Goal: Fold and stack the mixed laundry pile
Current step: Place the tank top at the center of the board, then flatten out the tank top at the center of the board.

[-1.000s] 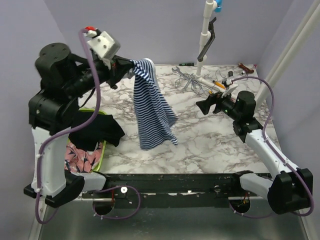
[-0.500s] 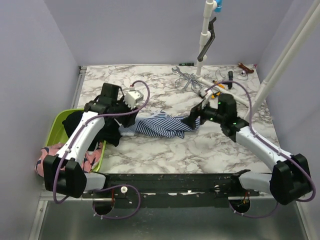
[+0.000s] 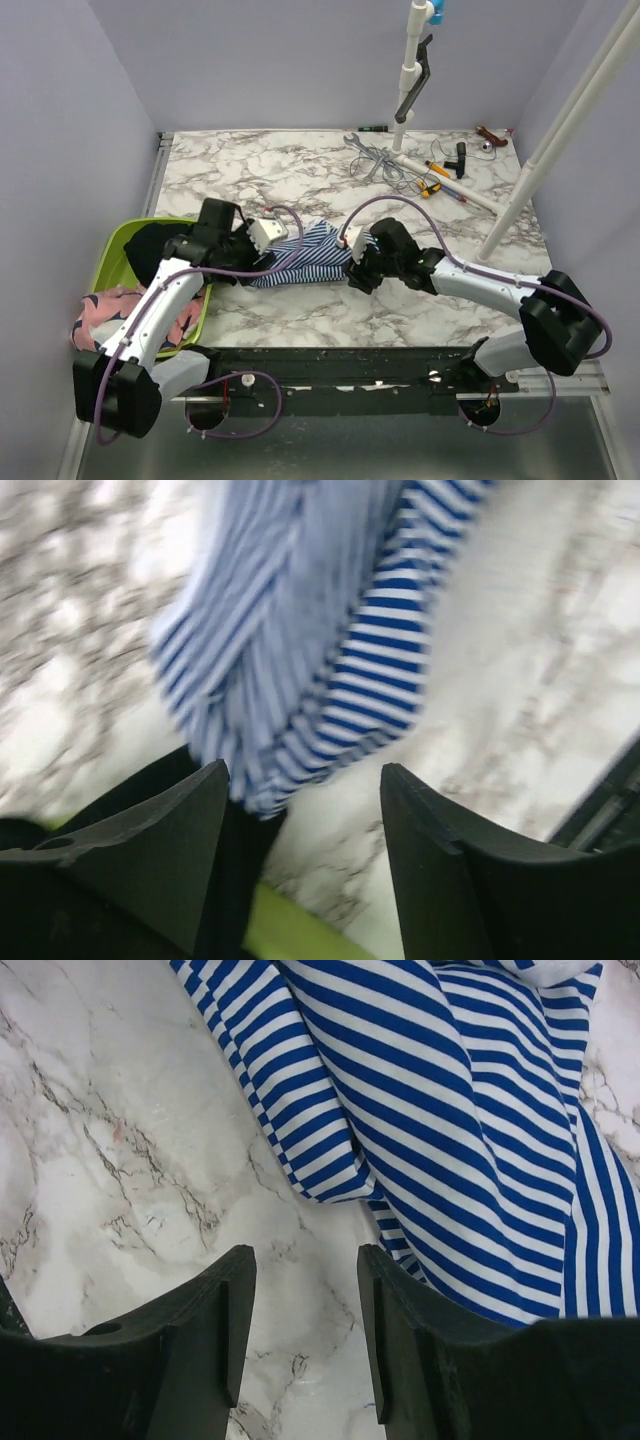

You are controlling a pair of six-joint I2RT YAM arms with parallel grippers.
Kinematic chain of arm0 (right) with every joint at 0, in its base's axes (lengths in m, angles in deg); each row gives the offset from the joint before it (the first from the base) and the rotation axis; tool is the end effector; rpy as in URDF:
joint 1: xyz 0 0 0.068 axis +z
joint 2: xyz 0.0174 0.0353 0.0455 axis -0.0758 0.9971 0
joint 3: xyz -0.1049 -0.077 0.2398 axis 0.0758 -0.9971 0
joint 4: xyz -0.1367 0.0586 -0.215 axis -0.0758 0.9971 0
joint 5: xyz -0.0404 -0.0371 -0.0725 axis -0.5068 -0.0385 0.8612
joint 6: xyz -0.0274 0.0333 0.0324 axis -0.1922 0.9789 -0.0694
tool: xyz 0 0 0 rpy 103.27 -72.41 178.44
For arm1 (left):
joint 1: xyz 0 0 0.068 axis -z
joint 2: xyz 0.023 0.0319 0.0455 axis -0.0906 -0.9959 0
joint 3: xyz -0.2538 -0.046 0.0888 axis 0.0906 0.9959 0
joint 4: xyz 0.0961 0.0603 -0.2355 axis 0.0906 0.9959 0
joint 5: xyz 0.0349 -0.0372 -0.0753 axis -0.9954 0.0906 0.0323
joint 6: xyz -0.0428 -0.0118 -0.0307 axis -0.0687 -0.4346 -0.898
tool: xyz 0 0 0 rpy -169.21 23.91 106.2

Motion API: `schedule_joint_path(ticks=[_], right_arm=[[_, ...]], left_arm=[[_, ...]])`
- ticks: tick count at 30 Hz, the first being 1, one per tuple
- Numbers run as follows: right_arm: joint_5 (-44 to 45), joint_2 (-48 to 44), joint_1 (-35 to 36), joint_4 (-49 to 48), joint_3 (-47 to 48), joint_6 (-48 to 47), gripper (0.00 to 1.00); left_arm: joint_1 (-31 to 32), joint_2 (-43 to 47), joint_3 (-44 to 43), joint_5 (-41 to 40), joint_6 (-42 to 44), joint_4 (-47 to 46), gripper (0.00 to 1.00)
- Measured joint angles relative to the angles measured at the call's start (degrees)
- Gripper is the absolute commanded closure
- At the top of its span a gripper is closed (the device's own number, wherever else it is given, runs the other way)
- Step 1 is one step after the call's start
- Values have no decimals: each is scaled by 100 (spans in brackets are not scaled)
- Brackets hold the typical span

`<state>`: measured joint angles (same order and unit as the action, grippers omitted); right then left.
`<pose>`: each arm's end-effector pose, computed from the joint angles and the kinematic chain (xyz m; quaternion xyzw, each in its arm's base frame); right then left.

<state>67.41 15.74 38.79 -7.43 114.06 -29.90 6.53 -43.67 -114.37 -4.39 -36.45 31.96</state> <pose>0.2048 0.2041 0.2000 -0.4988 0.7650 0.2039 0.3526 0.2107 -0.0572 0.2710 0.4231 0.8323 -0.1122 0.3402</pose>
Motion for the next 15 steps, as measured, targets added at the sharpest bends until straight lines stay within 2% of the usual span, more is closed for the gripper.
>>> schedule_joint_path(ticks=[1,5,9,15], right_arm=[[-15,-7,0,-7,-33,-44,49],[-7,-66,0,-96,-208,-87,46],[654,256,0,-125,-232,46,44],[1523,822,0,-227,-59,190,39]], left_arm=[[306,83,122,76,70,136,40],[737,-44,527,118,157,140,40],[1117,-378,1060,-184,127,-37,37],[1193,-975,1357,-1104,-4,-741,34]])
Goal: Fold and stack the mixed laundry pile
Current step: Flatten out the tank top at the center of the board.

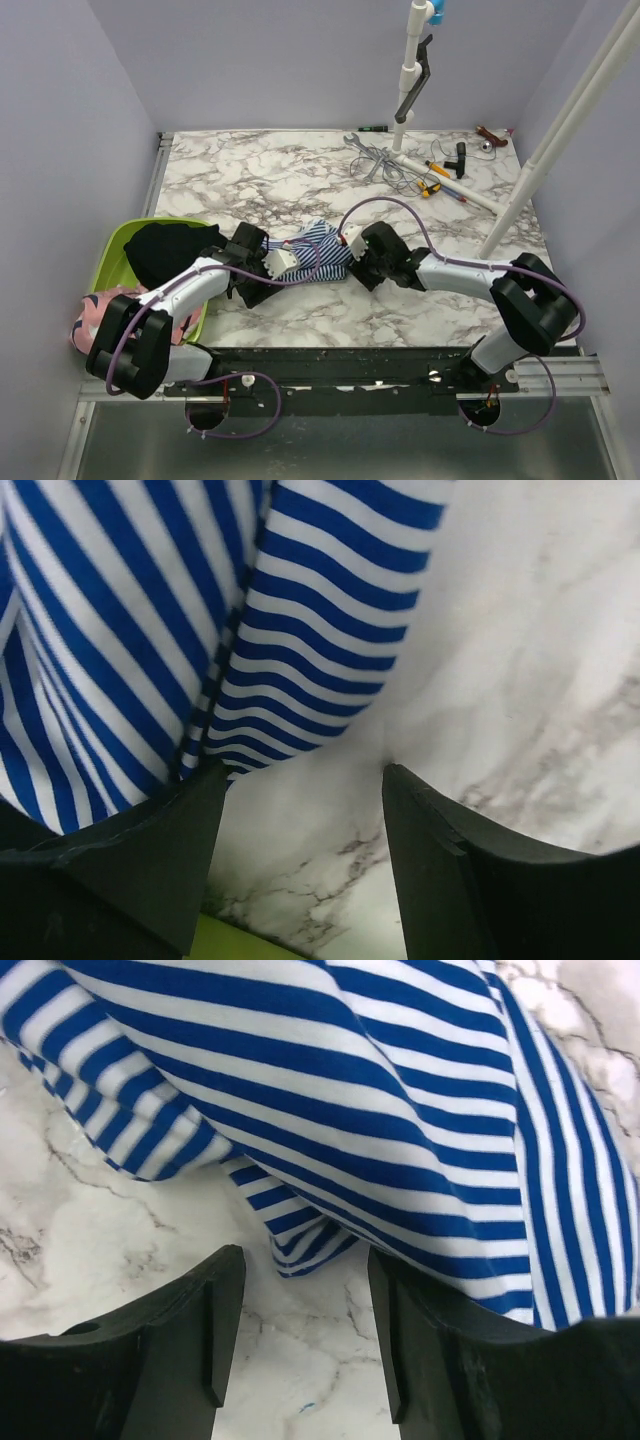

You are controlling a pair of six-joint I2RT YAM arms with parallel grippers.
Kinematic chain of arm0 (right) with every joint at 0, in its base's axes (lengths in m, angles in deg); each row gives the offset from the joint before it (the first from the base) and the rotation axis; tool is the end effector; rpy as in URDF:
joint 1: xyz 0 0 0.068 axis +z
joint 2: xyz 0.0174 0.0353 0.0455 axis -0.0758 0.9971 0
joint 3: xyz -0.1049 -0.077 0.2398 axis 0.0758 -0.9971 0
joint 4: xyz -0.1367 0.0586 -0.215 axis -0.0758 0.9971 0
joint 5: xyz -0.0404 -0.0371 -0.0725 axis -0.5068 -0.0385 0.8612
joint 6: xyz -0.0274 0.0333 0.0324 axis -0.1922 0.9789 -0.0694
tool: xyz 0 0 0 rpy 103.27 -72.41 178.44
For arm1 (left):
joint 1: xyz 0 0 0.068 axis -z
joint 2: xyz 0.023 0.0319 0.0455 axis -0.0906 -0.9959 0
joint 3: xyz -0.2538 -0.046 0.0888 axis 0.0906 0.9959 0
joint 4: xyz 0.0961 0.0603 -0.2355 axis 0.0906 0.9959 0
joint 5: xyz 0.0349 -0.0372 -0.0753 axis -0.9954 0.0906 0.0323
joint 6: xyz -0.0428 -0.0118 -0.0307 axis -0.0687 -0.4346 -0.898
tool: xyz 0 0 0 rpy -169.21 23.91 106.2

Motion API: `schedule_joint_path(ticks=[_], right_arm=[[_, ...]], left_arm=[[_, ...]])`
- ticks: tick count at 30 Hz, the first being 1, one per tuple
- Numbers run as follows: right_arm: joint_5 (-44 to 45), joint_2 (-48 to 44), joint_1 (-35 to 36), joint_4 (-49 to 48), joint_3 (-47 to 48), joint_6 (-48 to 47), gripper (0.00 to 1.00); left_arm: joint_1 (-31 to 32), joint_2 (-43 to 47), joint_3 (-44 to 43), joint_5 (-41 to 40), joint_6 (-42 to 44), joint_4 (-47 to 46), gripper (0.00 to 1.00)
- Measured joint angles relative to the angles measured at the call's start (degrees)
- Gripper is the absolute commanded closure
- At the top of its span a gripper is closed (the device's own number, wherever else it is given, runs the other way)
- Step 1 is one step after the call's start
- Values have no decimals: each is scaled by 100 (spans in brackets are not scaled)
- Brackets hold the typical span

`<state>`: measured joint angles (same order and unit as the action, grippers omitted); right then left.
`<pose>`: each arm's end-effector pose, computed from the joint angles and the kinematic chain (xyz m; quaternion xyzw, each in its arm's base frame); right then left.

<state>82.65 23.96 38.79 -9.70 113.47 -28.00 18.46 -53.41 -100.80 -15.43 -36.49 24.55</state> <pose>0.2195 0.2051 0.1596 -0.4544 0.8233 0.0792 0.3307 0.1958 -0.0930 0.1712 0.4930 0.8460 -0.0728 0.1893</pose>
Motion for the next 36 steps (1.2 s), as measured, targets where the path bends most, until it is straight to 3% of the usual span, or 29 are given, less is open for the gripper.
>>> schedule_joint_path(ticks=[3,6,9,10,13,14,20,29,33,36], right_arm=[[251,2,0,-35,33,22,39],[378,9,-4,-48,35,20,54],[476,114,-13,-61,92,31,60],[483,188,-13,-79,125,31,66],[518,391,-22,-190,269,46,96],[549,444,-26,-179,326,61,99],[719,352,-39,457,861,195,99],[767,-1458,-61,1043,2465,472,99],[789,-1742,-275,1086,2662,629,99],[763,-1644,-599,1281,2662,765,99]], left_arm=[[0,-120,39,-365,-61,-278,33],[0,-107,81,-564,-66,-498,33],[-2,-105,98,-708,-70,-595,33],[-2,-105,98,-739,-76,-612,33],[-9,0,98,-754,-87,-581,33],[-33,81,92,-748,-87,-540,33],[-313,822,-291,-564,-83,-155,32],[-398,876,-1519,-37,-131,387,31],[-262,876,-1674,262,-170,494,30],[205,815,-1532,332,-186,494,30]])
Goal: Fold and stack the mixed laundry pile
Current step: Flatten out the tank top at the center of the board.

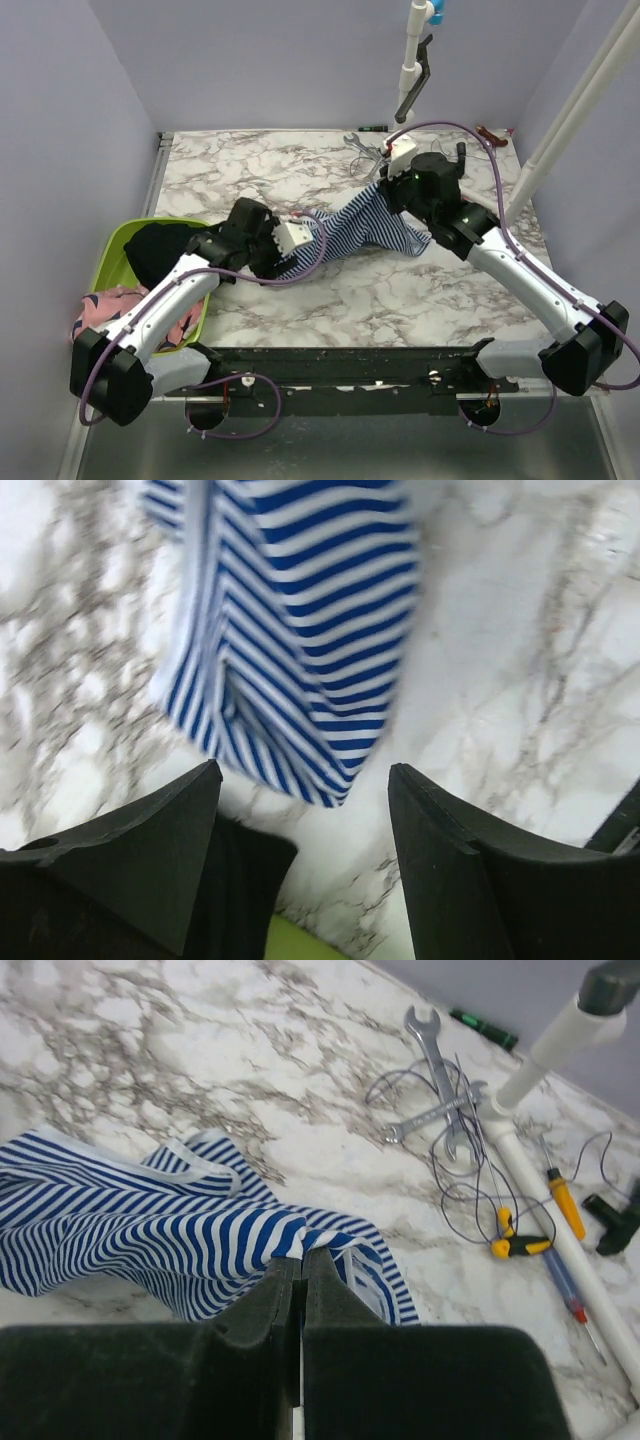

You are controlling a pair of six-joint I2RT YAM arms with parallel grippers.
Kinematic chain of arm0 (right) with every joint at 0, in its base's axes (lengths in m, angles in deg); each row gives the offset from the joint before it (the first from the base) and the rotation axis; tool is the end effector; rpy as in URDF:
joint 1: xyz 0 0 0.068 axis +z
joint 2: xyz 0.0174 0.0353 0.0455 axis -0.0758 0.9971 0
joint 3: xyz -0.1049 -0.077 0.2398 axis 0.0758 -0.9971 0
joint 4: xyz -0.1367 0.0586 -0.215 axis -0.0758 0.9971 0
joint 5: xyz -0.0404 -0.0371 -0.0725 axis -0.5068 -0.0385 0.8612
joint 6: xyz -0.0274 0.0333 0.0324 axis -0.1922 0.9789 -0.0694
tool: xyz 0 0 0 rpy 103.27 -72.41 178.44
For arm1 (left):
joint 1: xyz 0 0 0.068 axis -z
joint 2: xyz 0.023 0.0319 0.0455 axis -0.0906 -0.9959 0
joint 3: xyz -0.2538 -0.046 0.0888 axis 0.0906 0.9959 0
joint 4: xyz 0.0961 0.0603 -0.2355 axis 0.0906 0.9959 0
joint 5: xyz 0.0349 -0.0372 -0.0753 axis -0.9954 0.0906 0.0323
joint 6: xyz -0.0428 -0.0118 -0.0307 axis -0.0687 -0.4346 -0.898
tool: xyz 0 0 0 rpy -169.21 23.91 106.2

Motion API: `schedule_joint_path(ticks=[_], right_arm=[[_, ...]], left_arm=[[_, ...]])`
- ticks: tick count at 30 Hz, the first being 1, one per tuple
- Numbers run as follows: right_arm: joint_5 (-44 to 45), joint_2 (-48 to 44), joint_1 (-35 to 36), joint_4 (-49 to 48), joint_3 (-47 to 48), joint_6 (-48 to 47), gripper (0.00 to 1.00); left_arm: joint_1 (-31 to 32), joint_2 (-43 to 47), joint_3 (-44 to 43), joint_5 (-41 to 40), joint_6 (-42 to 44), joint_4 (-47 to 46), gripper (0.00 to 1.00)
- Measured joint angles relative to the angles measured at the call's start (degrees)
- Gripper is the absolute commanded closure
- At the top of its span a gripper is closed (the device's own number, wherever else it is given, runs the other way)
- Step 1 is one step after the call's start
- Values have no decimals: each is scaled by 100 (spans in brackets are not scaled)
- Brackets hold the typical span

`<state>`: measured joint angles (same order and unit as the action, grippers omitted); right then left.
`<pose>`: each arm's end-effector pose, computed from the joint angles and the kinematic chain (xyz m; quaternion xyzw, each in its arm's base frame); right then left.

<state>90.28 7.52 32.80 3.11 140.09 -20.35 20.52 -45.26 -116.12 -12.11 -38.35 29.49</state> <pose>0.2359 0.1723 0.3767 -0.2706 0.7720 0.0919 0.5677 0.2028 -0.1073 0.2768 0.4935 0.7942 -0.0927 0.3421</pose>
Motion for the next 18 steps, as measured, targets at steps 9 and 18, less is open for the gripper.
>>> schedule_joint_path(ticks=[9,18], right_arm=[[-105,304,-629,243,-120,208,99],[-203,334,-914,254,-221,247,99]], left_arm=[[1655,-901,1032,-341,31,-472,33],[1661,-1351,1154,-1274,160,-1320,34]])
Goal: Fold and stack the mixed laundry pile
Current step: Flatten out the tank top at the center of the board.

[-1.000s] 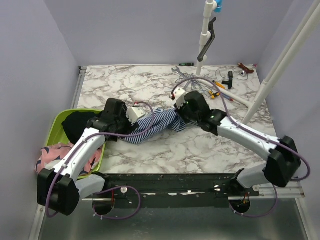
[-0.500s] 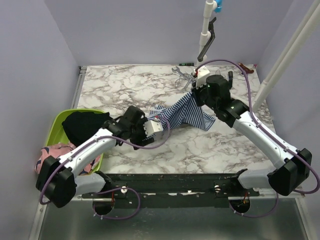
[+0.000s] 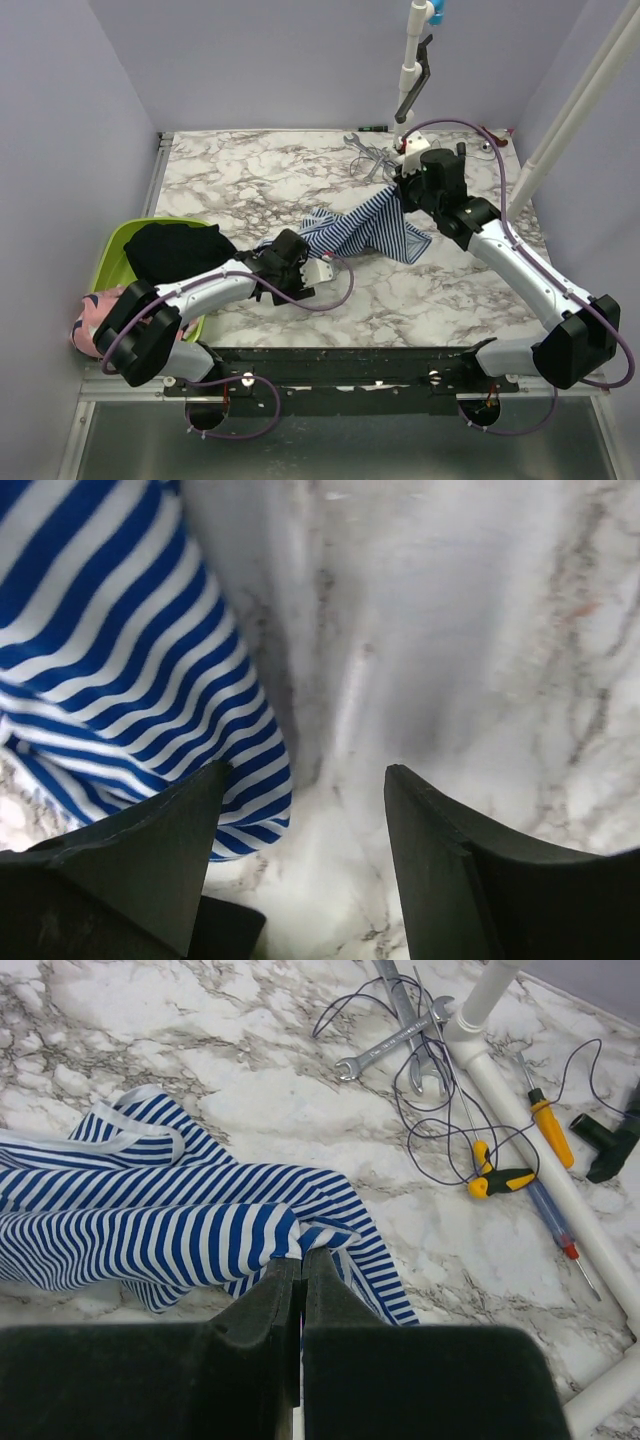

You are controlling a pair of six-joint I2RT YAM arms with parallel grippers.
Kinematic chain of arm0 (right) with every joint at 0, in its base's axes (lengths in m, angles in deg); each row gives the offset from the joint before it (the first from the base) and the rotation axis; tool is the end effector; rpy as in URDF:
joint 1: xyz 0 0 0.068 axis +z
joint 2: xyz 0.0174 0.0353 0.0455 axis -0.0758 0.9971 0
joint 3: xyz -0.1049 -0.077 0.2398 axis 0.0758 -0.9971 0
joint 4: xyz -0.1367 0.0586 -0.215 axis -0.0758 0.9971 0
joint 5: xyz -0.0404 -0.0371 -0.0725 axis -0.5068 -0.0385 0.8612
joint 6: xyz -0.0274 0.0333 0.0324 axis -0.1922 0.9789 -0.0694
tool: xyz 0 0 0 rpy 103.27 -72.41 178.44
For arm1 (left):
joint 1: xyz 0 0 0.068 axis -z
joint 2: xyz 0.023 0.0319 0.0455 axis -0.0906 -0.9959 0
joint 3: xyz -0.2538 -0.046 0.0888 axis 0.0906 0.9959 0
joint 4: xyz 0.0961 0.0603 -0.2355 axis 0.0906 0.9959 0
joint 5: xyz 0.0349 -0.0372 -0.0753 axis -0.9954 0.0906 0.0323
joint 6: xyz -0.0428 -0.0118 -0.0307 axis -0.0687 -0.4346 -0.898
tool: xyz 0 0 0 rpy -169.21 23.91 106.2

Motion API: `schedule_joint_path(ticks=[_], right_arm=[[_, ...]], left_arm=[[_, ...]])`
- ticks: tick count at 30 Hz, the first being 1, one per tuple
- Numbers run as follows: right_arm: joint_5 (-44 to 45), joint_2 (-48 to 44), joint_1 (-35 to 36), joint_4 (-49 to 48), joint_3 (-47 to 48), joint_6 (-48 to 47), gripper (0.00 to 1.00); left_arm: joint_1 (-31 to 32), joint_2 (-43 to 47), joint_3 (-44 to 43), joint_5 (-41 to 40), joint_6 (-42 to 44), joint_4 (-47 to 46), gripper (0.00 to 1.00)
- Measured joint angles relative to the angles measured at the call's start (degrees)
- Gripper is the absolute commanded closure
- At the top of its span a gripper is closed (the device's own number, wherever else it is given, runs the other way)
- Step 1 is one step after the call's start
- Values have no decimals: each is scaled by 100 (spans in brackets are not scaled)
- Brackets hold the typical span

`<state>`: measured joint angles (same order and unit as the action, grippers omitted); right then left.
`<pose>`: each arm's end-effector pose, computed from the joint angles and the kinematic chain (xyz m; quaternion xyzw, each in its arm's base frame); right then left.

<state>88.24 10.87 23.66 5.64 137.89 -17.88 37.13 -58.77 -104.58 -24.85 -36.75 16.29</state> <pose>0.2706 0.1395 0.3425 -0.2150 0.8293 0.0592 0.5124 0.1841 -0.1688 0.1755 0.6057 0.7589 -0.0262 0.2379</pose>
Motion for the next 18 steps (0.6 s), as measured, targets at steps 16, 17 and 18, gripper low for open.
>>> schedule_joint_path(ticks=[16,17,18], right_arm=[[-31,37,-267,-7,-13,2,99],[-39,37,-280,-7,-22,2,99],[-46,37,-289,-13,-35,2,99]], left_arm=[[-1950,-1172,-1912,-505,-422,-741,36],[-1971,-1207,-1958,-511,-446,-739,35],[-2013,-1226,-2022,-509,-468,-708,34]])
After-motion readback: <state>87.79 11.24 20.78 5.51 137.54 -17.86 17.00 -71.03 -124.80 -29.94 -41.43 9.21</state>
